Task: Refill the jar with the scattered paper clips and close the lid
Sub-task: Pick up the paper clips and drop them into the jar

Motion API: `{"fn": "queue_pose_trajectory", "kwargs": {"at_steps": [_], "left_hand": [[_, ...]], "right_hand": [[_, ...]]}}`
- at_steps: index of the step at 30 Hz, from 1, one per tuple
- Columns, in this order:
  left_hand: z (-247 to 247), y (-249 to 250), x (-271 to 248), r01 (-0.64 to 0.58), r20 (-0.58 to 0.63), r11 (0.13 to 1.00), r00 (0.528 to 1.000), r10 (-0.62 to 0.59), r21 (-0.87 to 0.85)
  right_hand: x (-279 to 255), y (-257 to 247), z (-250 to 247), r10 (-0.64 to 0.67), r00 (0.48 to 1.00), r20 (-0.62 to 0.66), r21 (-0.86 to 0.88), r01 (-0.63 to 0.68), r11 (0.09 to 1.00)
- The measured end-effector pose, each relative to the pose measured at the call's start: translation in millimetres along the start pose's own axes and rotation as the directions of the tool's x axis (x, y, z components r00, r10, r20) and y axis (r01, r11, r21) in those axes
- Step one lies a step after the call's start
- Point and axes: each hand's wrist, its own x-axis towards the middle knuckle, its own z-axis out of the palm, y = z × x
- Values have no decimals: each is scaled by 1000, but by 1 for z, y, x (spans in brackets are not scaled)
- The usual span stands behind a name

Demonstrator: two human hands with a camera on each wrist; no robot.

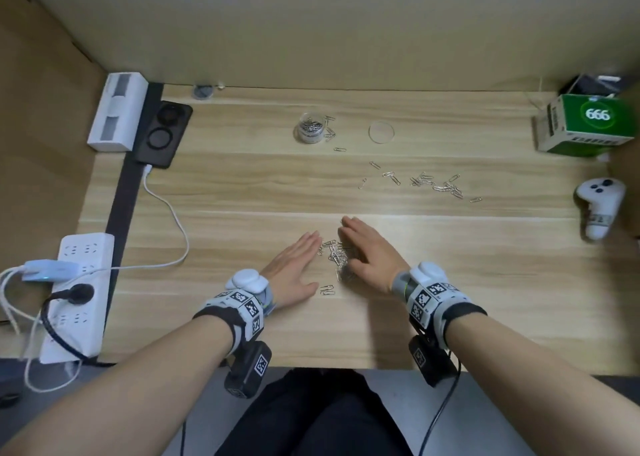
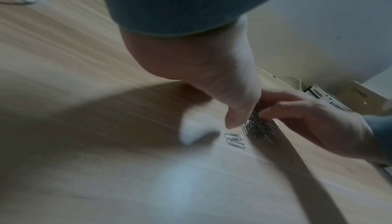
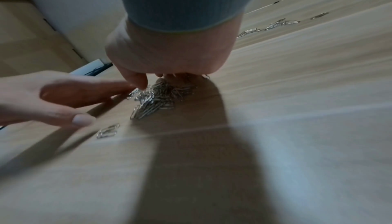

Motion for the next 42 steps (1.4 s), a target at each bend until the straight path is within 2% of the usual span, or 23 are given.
{"fn": "queue_pose_trajectory", "kwargs": {"at_steps": [3,5,8,10,13,15,19,23,26,29,33,38,40,42], "left_hand": [[5,6,-1,38,13,999,999,-38,7],[4,11,-1,55,7,999,998,-55,-2],[-3,16,1,64,-86,998,994,-62,19],[-5,23,2,113,-158,990,983,-98,84],[-2,35,6,197,-170,970,970,-172,142],[3,40,10,214,-162,965,968,-189,151],[3,44,22,212,-172,971,966,-191,108],[-2,36,32,186,-181,981,968,-174,51],[-5,26,38,91,-145,995,985,-96,-38],[-9,17,43,-9,-74,995,997,2,-96],[-11,11,42,-15,-54,992,999,8,-126],[-12,12,36,-6,-87,988,996,-8,-157],[-12,17,32,6,-116,985,993,-27,-174],[-12,24,28,31,-114,986,992,-50,-163]], "right_hand": [[-20,-3,3,-33,999,23,0,33,999],[-32,-10,0,-3,1000,23,30,3,1000],[-42,-10,-9,80,992,-100,19,-79,997],[-48,-7,-14,153,973,-175,-35,-161,986],[-56,-7,-16,309,935,-173,-111,-330,937],[-59,-8,-12,346,919,-188,-148,-375,915],[-49,-4,0,313,932,-184,-119,-337,934],[-38,1,2,210,968,-138,-37,-217,975],[-35,0,0,88,994,-60,-72,-92,993],[-31,-5,0,39,998,-47,-107,-44,993],[-23,-10,-2,38,995,-92,-131,-50,990],[-12,-11,-4,94,994,-51,-180,-101,978],[-8,-10,-7,132,990,-54,-127,-138,982],[-9,-9,-12,223,971,-85,28,-222,975]]}}
